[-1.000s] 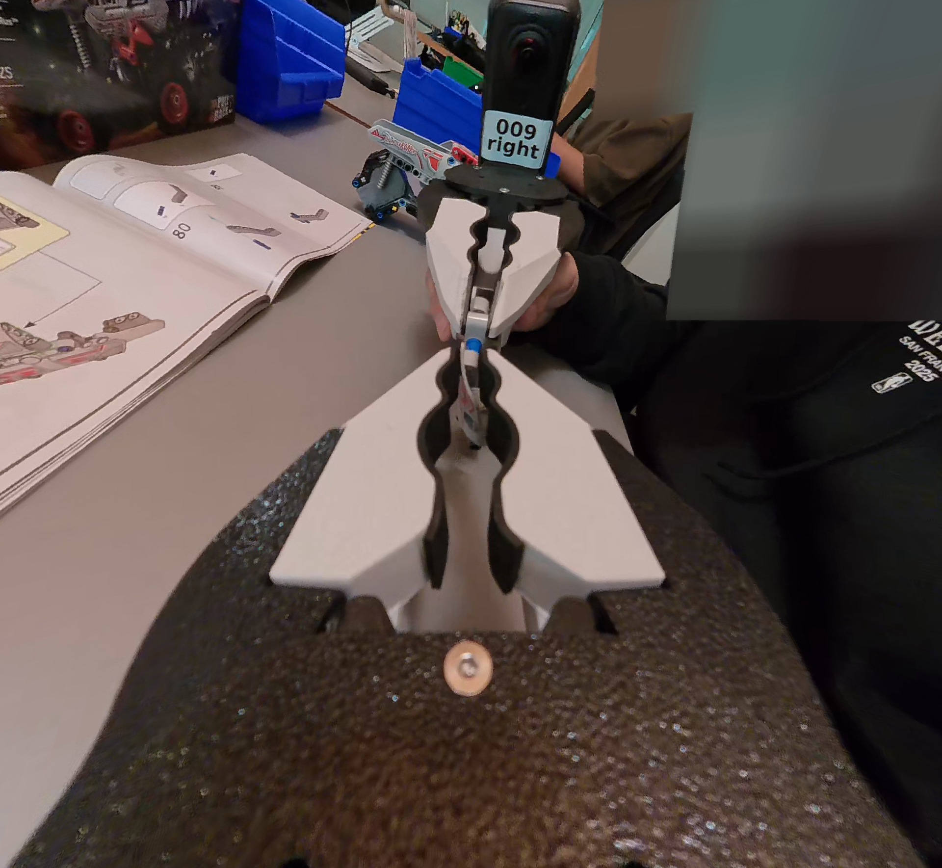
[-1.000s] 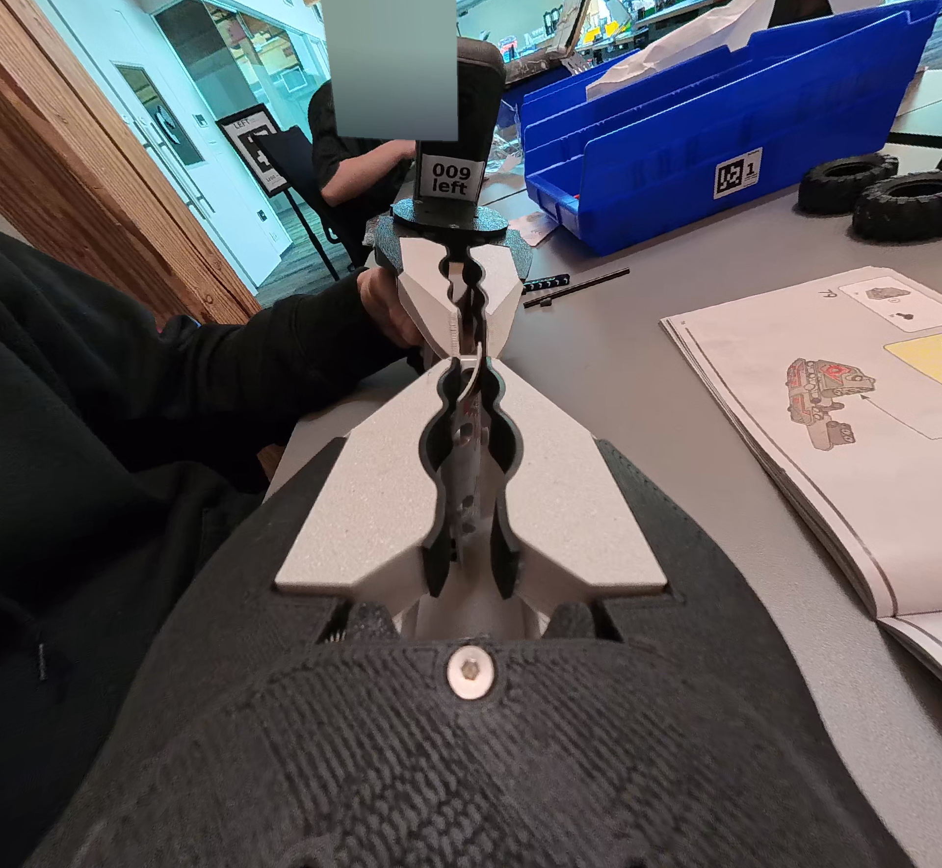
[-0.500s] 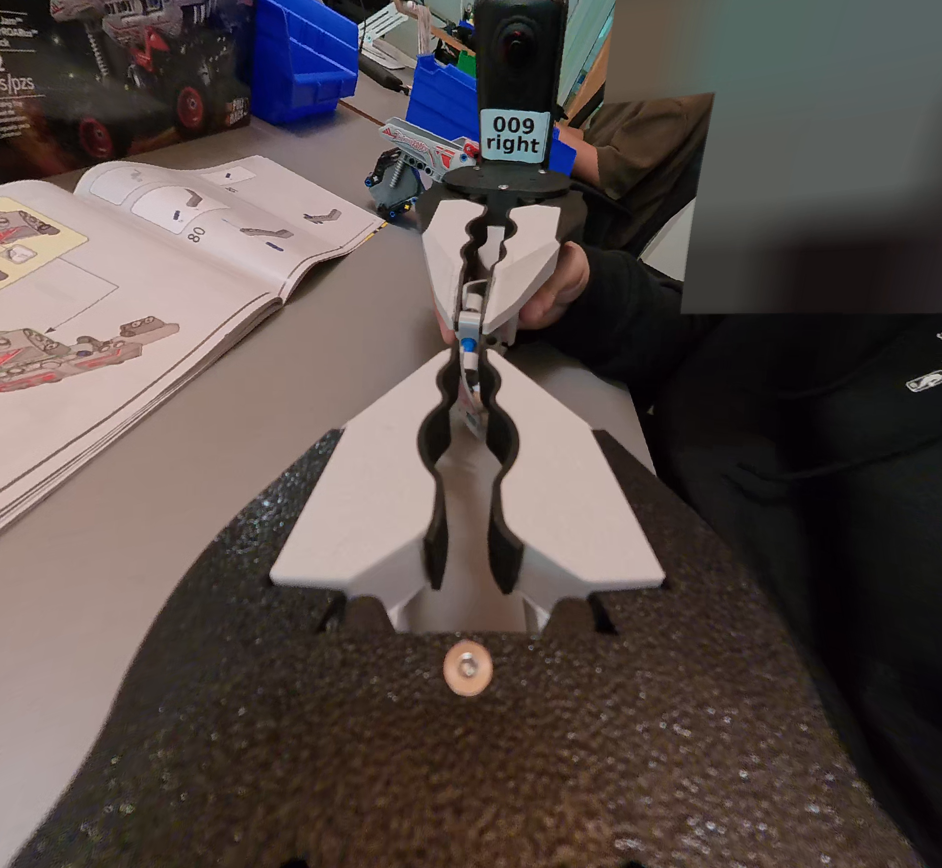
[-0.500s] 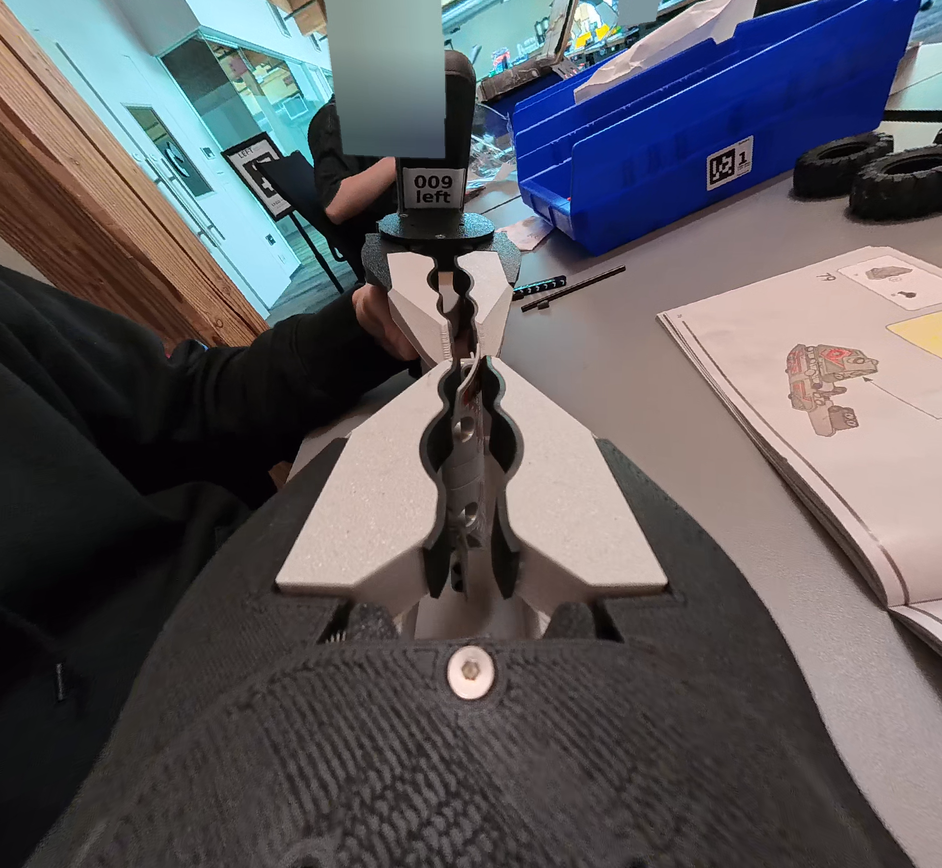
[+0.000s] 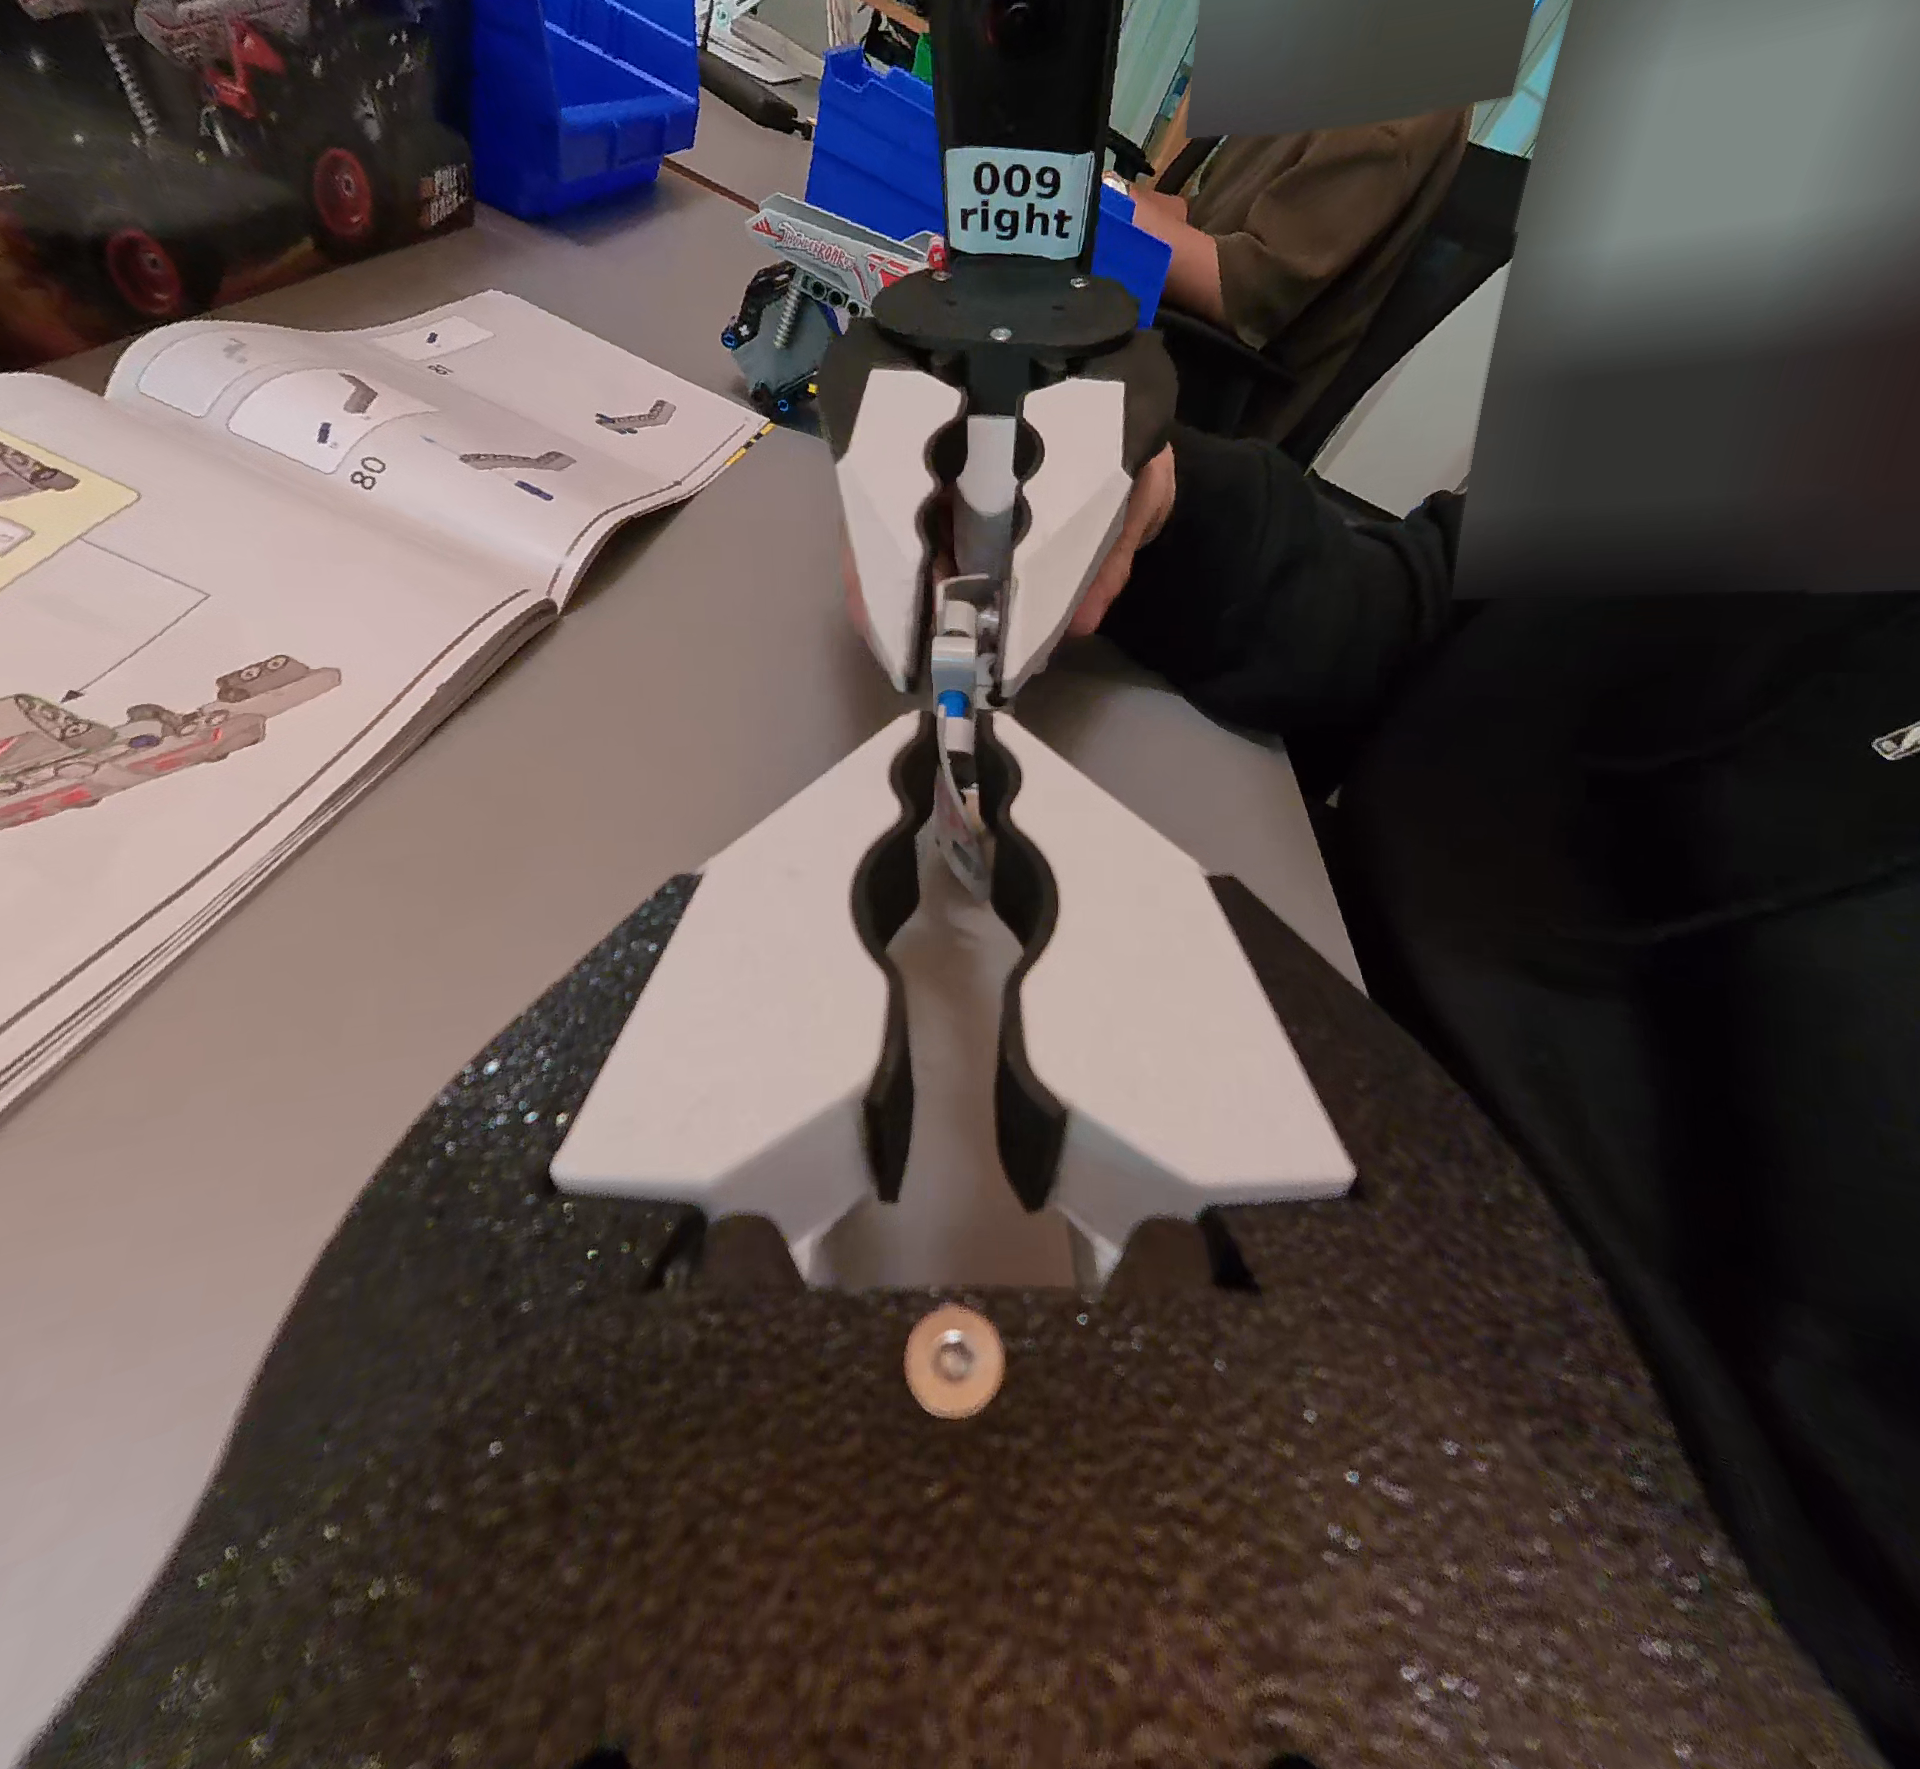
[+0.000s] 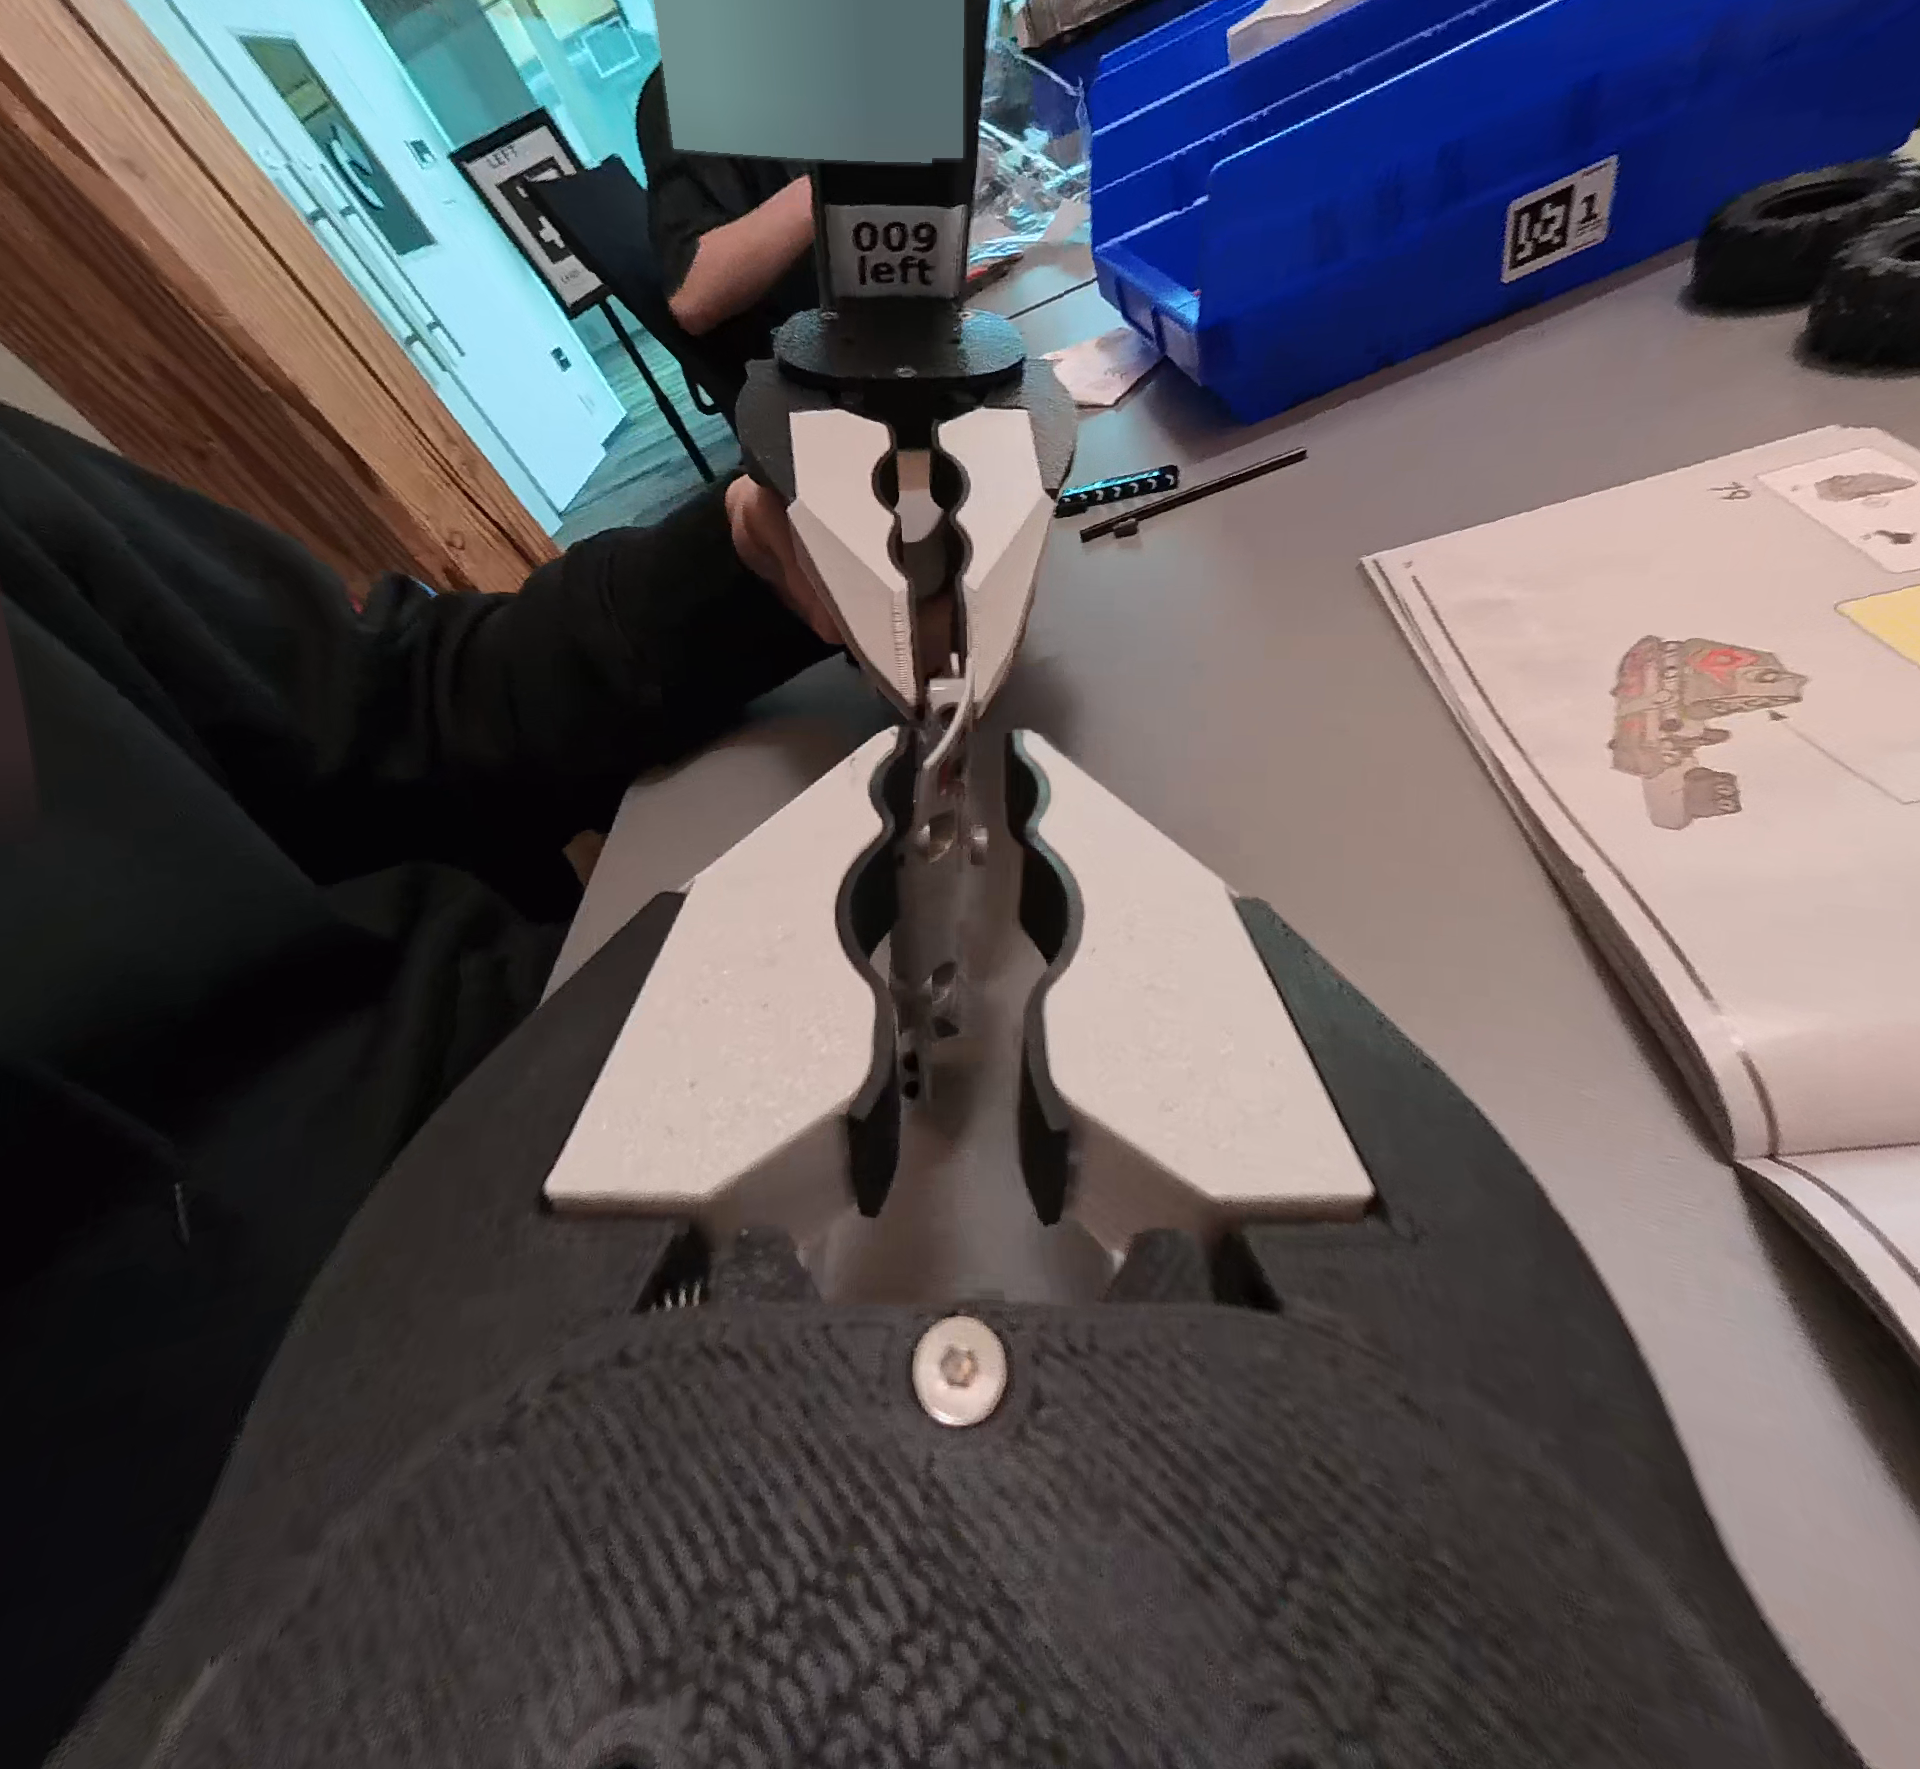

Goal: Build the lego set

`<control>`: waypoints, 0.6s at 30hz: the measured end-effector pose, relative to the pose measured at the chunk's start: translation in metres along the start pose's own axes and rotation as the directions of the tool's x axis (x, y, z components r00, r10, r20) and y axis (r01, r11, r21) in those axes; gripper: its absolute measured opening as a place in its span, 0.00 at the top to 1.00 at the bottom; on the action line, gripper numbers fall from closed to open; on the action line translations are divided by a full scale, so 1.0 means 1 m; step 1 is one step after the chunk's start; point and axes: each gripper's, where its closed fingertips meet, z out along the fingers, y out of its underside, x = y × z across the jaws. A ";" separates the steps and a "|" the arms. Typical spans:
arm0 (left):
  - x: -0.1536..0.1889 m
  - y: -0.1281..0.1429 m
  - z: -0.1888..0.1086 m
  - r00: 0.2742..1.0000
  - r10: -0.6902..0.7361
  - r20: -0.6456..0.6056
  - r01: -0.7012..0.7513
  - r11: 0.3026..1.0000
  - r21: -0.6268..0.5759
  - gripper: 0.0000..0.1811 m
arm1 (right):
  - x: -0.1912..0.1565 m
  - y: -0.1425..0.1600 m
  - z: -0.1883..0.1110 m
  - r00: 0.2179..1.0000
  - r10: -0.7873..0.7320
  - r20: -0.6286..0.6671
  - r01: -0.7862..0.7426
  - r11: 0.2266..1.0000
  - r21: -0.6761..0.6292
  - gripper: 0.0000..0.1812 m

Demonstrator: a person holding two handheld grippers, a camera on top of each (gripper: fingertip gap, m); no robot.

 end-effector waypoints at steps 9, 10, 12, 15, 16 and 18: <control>0.005 -0.012 -0.004 0.997 0.070 0.019 -0.072 0.995 0.069 0.97 | -0.004 -0.006 -0.002 1.000 -0.001 0.021 0.000 0.999 0.049 0.97; 0.005 -0.012 -0.007 0.997 0.076 0.018 -0.077 0.995 0.071 0.98 | -0.006 -0.008 -0.003 0.999 0.011 0.037 -0.014 0.998 0.065 0.97; 0.004 -0.010 -0.008 0.995 0.094 0.036 -0.096 0.994 0.055 0.98 | -0.004 -0.011 -0.005 0.999 0.020 0.035 -0.023 0.996 0.088 0.96; 0.006 -0.010 -0.005 0.995 0.097 0.035 -0.098 0.994 0.042 0.96 | -0.004 -0.011 -0.005 1.000 0.012 0.028 -0.015 0.996 0.093 0.97; 0.007 -0.010 -0.003 0.995 0.098 0.035 -0.100 0.994 0.043 0.96 | -0.005 -0.012 -0.004 1.000 0.006 0.030 -0.009 0.995 0.095 0.97; 0.006 -0.009 -0.002 0.994 0.102 0.041 -0.103 0.994 0.034 0.98 | -0.006 -0.011 -0.002 1.000 -0.001 0.027 -0.001 0.996 0.088 0.97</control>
